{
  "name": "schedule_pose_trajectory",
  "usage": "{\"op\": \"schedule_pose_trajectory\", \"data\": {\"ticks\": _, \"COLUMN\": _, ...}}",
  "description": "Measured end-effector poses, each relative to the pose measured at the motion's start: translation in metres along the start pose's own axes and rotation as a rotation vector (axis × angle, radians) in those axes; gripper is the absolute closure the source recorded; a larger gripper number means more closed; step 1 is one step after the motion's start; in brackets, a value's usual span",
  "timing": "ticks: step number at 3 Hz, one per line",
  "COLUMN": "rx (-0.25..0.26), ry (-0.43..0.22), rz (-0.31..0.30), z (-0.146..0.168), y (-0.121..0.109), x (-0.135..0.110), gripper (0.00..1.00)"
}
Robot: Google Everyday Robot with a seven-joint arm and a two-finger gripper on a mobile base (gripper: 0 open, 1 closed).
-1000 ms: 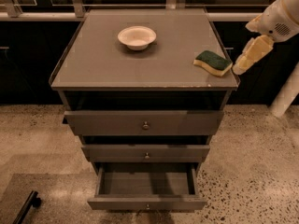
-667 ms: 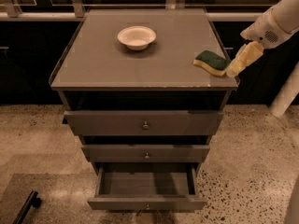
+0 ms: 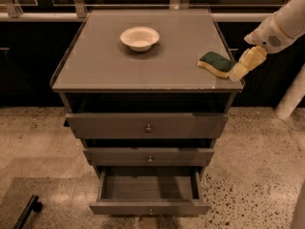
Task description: Place sponge into bottom drawer
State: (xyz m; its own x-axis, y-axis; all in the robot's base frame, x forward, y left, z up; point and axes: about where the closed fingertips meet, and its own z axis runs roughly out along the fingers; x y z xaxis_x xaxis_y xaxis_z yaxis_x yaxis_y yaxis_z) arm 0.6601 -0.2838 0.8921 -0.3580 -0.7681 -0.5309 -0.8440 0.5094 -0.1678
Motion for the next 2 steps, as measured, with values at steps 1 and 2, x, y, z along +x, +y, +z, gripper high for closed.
{"op": "schedule_pose_trajectory", "data": {"ticks": 1, "rx": -0.013, "ry": -0.026, "rz": 0.011, "z": 0.016, "y": -0.003, "x": 0.000, "gripper": 0.00}}
{"op": "schedule_pose_trajectory", "data": {"ticks": 2, "rx": -0.042, "ry": -0.037, "rz": 0.035, "z": 0.039, "y": -0.005, "x": 0.002, "gripper": 0.00}}
